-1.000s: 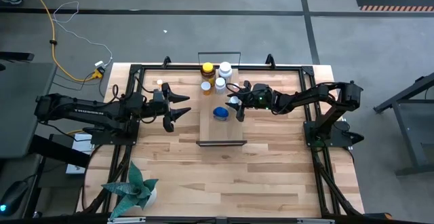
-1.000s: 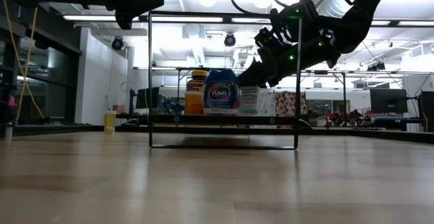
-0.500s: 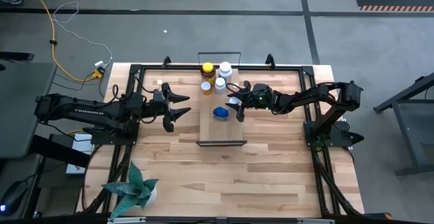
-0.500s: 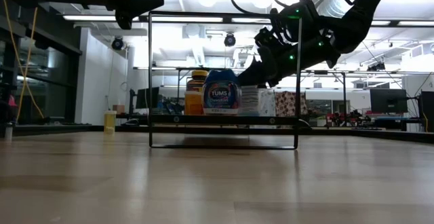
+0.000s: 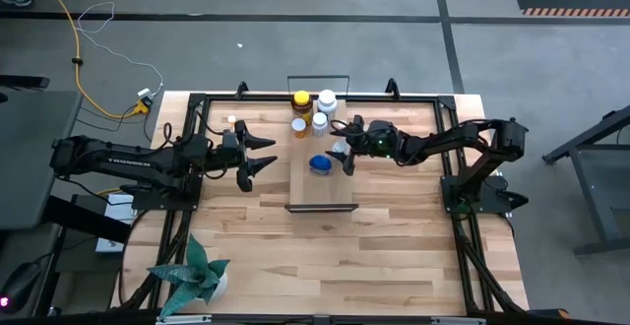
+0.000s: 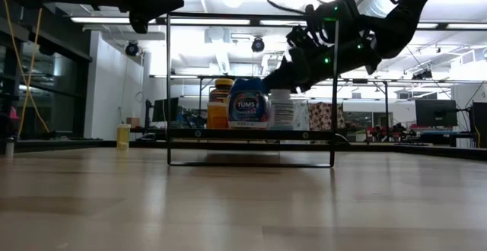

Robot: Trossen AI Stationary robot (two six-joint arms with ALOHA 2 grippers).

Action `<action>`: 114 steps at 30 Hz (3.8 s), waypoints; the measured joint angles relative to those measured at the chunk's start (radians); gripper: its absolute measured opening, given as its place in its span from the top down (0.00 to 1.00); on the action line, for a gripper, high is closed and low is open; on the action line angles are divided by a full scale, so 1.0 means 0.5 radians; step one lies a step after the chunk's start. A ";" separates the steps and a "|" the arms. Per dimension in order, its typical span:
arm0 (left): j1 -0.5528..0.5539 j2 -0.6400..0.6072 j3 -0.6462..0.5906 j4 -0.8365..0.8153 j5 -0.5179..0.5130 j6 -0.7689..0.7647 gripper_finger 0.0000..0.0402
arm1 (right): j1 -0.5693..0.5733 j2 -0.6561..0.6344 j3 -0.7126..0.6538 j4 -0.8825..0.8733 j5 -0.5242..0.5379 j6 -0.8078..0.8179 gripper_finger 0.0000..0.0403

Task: Pick and place medicine bottles onto shelf by color
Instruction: Put the small yellow medicine bottle on the shelf

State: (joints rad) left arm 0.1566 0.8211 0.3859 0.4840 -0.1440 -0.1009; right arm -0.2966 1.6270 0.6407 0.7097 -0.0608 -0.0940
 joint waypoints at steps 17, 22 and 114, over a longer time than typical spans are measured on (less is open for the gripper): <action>0.000 -0.001 -0.001 -0.045 -0.005 0.002 0.48 | 0.205 -0.475 -0.002 -0.082 -0.005 -0.131 0.26; 0.010 -0.017 -0.001 -0.134 -0.054 0.094 0.48 | 0.268 -0.572 -0.002 -0.203 -0.008 -0.193 0.26; 0.971 0.752 -0.007 -1.255 -0.991 -0.566 0.57 | 0.266 -0.680 -0.003 -0.567 0.122 -0.034 0.26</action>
State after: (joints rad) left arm 0.6422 1.1969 0.3824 -0.1433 -0.6393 -0.3839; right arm -0.1638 1.2869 0.6392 0.4261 0.0002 -0.1110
